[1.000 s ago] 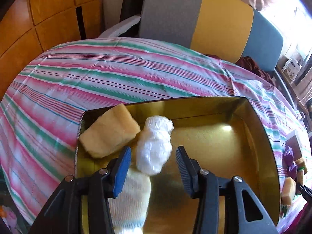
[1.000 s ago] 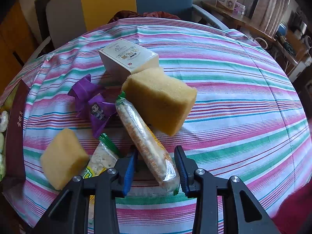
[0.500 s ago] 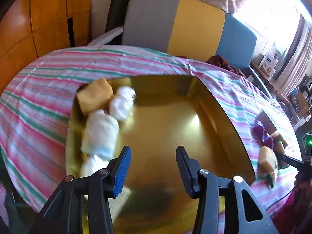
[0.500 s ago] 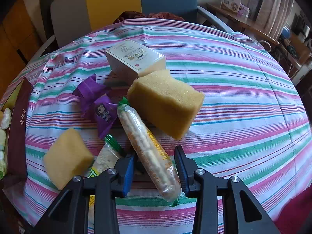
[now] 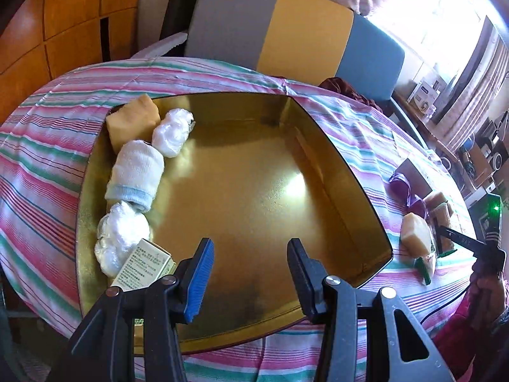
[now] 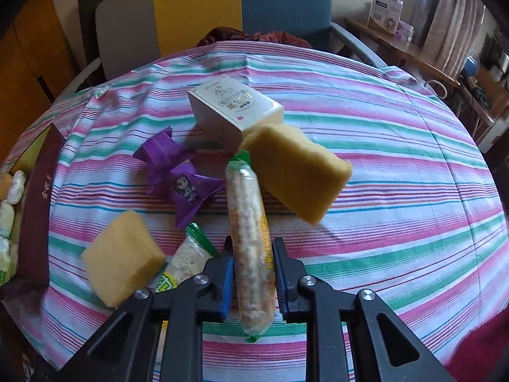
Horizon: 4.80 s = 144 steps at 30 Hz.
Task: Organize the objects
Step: 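Grasp the clear bag with the corn stick using the right gripper, then carry the corn-stick bag into the gold tray and open the right gripper, then move left gripper toward purple candy wrapper while right gripper nears yellow sponge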
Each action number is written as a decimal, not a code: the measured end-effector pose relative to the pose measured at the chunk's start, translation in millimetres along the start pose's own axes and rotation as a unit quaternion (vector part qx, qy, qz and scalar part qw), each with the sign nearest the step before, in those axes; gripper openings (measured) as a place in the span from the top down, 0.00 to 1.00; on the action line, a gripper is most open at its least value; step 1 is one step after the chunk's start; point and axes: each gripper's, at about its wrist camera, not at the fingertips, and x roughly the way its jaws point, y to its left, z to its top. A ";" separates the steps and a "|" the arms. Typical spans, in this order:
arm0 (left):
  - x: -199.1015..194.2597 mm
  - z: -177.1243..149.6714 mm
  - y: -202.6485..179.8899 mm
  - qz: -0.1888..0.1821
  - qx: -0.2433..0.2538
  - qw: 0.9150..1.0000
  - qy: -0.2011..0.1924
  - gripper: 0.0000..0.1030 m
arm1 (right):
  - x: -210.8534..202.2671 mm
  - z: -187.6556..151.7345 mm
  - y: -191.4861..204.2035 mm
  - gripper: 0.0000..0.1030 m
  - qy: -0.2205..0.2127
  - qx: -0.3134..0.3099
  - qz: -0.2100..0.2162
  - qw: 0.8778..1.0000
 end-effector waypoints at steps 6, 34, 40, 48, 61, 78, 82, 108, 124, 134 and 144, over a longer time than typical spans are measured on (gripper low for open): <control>-17.5 -0.9 15.9 0.015 -0.010 1.000 -0.023 0.53 | -16.3 1.5 3.2 0.79 -0.035 0.003 0.029 0.999; -41.5 -19.4 104.0 0.036 -0.097 0.993 -0.047 0.53 | 33.7 33.9 353.9 0.79 0.128 -0.046 0.347 0.928; -37.7 -20.7 111.1 0.033 -0.107 0.993 -0.040 0.54 | 65.5 30.7 397.1 0.75 0.164 -0.042 0.315 0.934; -37.2 -20.8 118.3 0.035 -0.118 0.992 -0.041 0.54 | 54.3 18.8 401.7 0.53 0.161 -0.047 0.384 0.908; -49.0 -19.1 105.2 0.046 -0.099 0.992 -0.059 0.54 | 37.8 4.9 389.9 0.53 0.107 -0.106 0.294 0.944; -66.9 -20.1 83.7 0.071 -0.059 0.992 -0.086 0.53 | -33.0 -9.9 347.8 0.38 -0.025 -0.183 0.235 0.954; -67.4 -20.2 76.8 0.070 -0.047 0.993 -0.086 0.54 | -45.0 -11.2 332.6 0.32 -0.049 -0.191 0.222 0.955; -36.7 -10.6 -4.6 0.014 0.051 0.998 -0.037 0.53 | -64.6 40.7 34.0 0.15 -0.139 0.027 0.001 0.990; 23.0 35.2 -165.2 -0.127 0.133 0.982 0.047 0.55 | -34.5 29.4 -51.6 0.15 -0.102 0.199 0.027 0.974; 98.9 59.4 -244.1 -0.157 0.112 0.972 0.133 0.57 | -32.3 25.7 -54.2 0.14 -0.094 0.215 0.067 0.970; 180.0 80.8 -266.1 -0.136 -0.002 0.973 0.189 0.55 | -27.3 26.6 -55.7 0.12 -0.082 0.223 0.108 0.965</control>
